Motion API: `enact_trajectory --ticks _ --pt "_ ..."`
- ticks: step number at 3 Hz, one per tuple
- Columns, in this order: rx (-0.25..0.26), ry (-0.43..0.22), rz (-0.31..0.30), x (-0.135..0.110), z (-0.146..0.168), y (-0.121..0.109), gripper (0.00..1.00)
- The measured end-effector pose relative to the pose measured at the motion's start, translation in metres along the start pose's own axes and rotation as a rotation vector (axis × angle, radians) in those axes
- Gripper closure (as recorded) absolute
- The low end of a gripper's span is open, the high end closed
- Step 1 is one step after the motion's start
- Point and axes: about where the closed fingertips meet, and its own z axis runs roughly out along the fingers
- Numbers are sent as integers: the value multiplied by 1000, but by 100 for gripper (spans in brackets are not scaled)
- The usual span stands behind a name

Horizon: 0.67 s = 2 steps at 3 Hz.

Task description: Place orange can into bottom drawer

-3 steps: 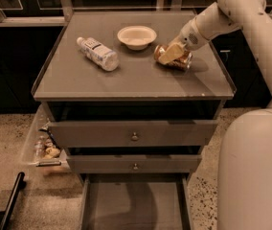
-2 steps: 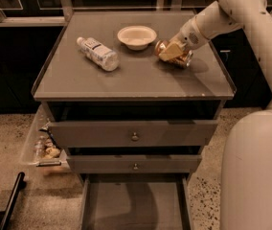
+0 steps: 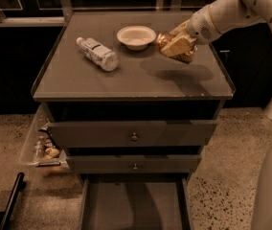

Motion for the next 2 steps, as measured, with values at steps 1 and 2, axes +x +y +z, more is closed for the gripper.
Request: enact_trajectory --ticks 1,2 --pt "-26 -54 -72 1 -24 35 100" --pt "-30 -94 -127 15 -45 77 100"
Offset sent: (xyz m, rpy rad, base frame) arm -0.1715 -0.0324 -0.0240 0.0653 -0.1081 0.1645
